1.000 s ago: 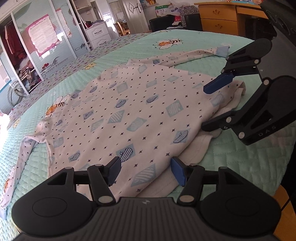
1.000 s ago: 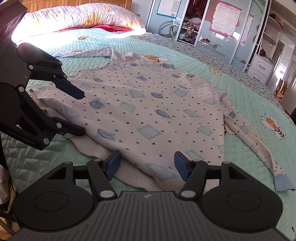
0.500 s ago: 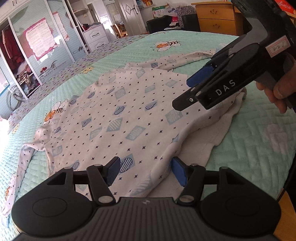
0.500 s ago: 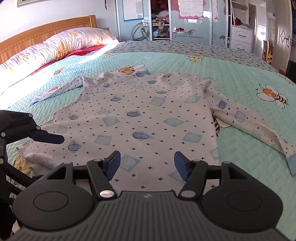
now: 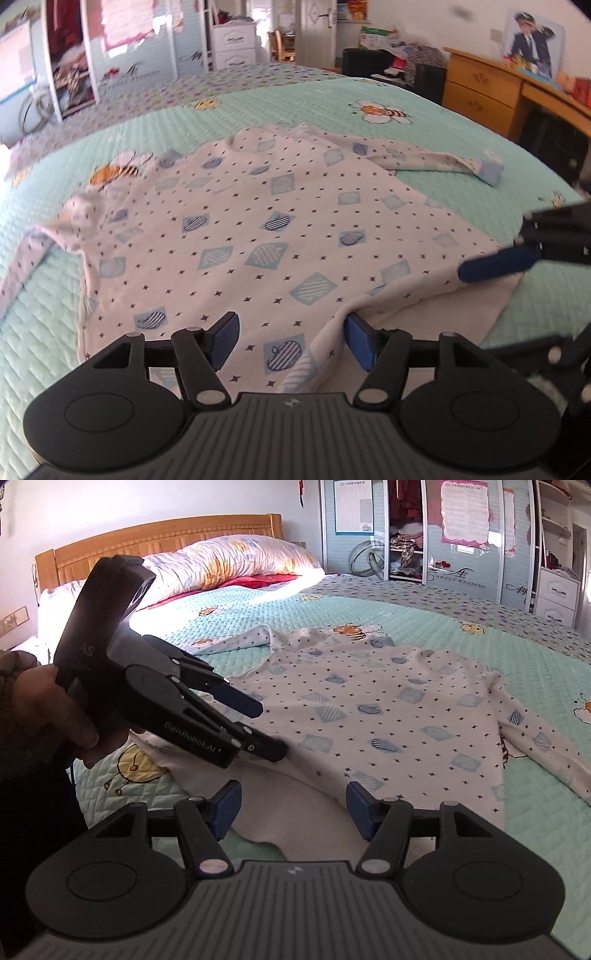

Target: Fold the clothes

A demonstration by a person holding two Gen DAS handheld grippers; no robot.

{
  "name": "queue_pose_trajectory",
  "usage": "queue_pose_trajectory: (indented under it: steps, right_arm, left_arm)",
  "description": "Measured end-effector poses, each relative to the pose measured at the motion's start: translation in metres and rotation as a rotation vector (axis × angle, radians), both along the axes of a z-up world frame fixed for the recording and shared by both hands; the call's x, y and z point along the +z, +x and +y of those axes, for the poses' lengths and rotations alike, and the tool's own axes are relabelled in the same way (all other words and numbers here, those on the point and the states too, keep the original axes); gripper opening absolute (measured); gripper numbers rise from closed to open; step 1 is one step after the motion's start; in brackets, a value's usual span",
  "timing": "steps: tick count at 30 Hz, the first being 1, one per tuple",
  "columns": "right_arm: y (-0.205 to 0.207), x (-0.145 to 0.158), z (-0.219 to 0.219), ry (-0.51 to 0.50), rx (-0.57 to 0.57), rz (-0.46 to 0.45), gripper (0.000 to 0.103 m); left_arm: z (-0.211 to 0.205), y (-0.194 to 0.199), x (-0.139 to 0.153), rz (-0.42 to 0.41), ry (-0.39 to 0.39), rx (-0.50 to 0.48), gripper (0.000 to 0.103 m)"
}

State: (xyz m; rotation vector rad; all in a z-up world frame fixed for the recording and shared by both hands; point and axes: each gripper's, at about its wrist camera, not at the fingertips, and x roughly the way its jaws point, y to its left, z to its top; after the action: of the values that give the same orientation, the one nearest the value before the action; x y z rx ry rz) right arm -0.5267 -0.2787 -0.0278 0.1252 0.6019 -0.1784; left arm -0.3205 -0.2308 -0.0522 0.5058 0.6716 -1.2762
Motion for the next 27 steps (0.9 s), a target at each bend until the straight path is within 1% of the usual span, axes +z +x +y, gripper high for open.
queue_pose_trajectory:
  steps: [2, 5, 7, 9, 13, 21, 25, 27]
  right_arm:
    - [0.004, -0.003, 0.002, -0.012, 0.002, 0.011, 0.063]
    - [0.009, -0.007, 0.009, -0.152, -0.017, 0.051, 0.063]
    - [0.008, -0.011, 0.014, -0.264, -0.034, 0.08, 0.063]
    - [0.008, -0.015, 0.017, -0.33, -0.032, 0.11, 0.063]
    - [0.003, -0.021, 0.02, -0.454, -0.025, 0.173, 0.059]
    - [-0.018, -0.02, 0.004, -0.478, -0.16, 0.217, 0.06]
    - [-0.022, -0.027, 0.002, -0.498, -0.175, 0.27, 0.06]
    - [-0.028, -0.029, 0.002, -0.513, -0.201, 0.284, 0.061]
  left_arm:
    - [0.0, 0.006, -0.002, 0.046, 0.003, 0.008, 0.065]
    - [0.0, 0.013, -0.005, 0.111, 0.005, 0.018, 0.065]
    - [0.0, 0.016, -0.006, 0.146, 0.002, 0.025, 0.066]
    - [0.001, 0.019, -0.006, 0.185, -0.005, 0.025, 0.066]
    - [0.001, 0.024, -0.006, 0.25, -0.015, 0.025, 0.066]
    - [0.001, 0.027, -0.01, 0.281, -0.014, 0.039, 0.067]
    - [0.001, 0.034, -0.012, 0.325, -0.027, 0.065, 0.067]
    - [0.001, 0.038, -0.014, 0.351, -0.033, 0.08, 0.067]
